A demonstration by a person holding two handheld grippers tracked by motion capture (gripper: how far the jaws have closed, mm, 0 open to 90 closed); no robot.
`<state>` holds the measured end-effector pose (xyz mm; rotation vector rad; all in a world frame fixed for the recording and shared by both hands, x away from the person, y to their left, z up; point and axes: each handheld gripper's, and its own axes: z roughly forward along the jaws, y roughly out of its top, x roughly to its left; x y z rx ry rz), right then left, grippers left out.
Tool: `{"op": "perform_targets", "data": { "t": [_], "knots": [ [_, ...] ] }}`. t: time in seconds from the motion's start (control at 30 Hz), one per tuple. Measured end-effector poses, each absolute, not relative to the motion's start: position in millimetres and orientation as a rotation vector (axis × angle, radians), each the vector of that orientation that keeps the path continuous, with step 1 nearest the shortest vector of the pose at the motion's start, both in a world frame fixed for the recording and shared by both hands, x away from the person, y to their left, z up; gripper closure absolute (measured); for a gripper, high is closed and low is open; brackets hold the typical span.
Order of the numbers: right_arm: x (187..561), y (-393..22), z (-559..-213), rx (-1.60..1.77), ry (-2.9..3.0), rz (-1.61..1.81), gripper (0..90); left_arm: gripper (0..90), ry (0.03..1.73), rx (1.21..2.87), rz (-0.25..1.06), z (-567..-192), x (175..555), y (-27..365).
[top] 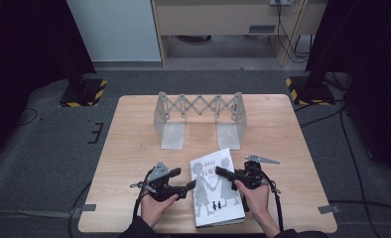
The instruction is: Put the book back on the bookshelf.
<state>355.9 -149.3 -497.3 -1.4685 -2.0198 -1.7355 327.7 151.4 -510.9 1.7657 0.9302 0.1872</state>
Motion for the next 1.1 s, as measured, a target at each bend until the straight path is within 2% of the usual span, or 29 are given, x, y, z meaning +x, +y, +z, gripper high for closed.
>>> {"op": "perform_targets", "data": {
  "t": [0.33, 0.47, 0.57, 0.73, 1.1],
  "knots": [
    [349, -153, -483, -1.412, -2.006, -1.805, 81.7, 17.1, 0.889, 1.816, 0.151, -519, 322, 137],
    [349, -154, -482, -1.383, -2.01, -1.822, 82.1, 14.1, 0.883, 1.793, 0.121, -521, 322, 135],
    [348, -154, -481, -1.358, -2.004, -1.831, 82.4, 7.1, 0.895, 1.779, 0.07, -525, 322, 133],
    [348, -156, -480, -1.332, -1.987, -1.852, 82.8, 0.4, 0.886, 1.774, 0.043, -528, 320, 130],
    [346, -158, -479, -1.277, -1.971, -1.894, 83.4, 0.0, 0.899, 1.692, -0.057, -539, 319, 127]
  ]
}}
